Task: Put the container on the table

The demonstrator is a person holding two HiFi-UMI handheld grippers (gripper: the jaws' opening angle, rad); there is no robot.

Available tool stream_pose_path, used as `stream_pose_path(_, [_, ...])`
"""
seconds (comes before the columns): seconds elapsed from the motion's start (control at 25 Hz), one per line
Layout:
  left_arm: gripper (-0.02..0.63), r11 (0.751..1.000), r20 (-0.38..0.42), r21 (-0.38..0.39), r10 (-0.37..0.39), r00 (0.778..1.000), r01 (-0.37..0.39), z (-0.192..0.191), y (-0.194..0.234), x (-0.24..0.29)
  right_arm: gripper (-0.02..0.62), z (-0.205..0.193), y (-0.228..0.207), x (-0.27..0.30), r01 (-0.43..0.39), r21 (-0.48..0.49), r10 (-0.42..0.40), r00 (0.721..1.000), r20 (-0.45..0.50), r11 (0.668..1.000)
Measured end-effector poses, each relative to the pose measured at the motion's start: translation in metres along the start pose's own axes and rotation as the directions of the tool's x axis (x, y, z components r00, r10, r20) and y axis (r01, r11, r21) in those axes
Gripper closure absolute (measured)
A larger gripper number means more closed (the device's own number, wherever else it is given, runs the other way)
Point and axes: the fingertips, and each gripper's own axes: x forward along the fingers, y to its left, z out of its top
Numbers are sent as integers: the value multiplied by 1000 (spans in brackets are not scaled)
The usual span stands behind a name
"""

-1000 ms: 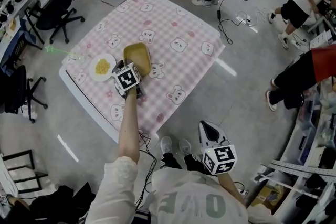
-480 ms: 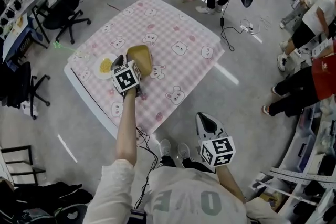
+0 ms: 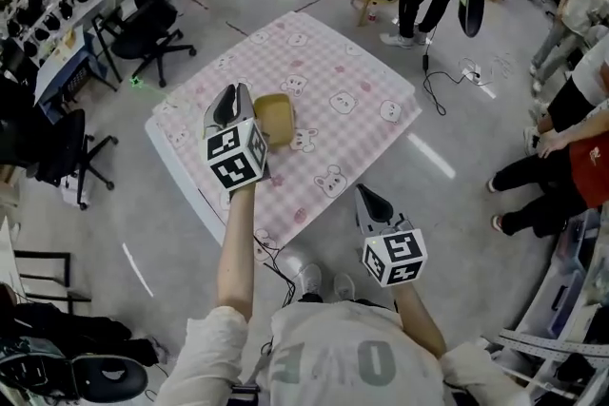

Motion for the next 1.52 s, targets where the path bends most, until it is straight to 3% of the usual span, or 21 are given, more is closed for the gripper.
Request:
stream_pose_path(0.16, [538, 1000, 75, 17, -20, 997, 19, 25, -26, -49, 566, 11, 1, 0, -25, -6, 25, 999, 37, 1000])
stream_pose_path(0.32, [538, 997, 93, 70, -20, 995, 13, 15, -46, -96, 566, 16, 11, 6, -64, -5, 64, 996, 61, 998])
stream_pose_path(0.64, [561, 984, 16, 173, 31, 999, -33, -43, -48, -144, 566, 17, 29, 21, -117, -17, 118, 991, 64, 993])
stream_pose_path(0.96, [572, 996, -67, 94, 3, 998, 3, -90, -43, -173, 566, 0, 41, 20, -121, -48, 123, 992, 31, 991])
stream_pose_path(1.52, [574, 998, -60, 68, 22, 998, -18, -87, -28, -185, 568, 3, 55, 17, -136, -52, 138, 990, 31, 989])
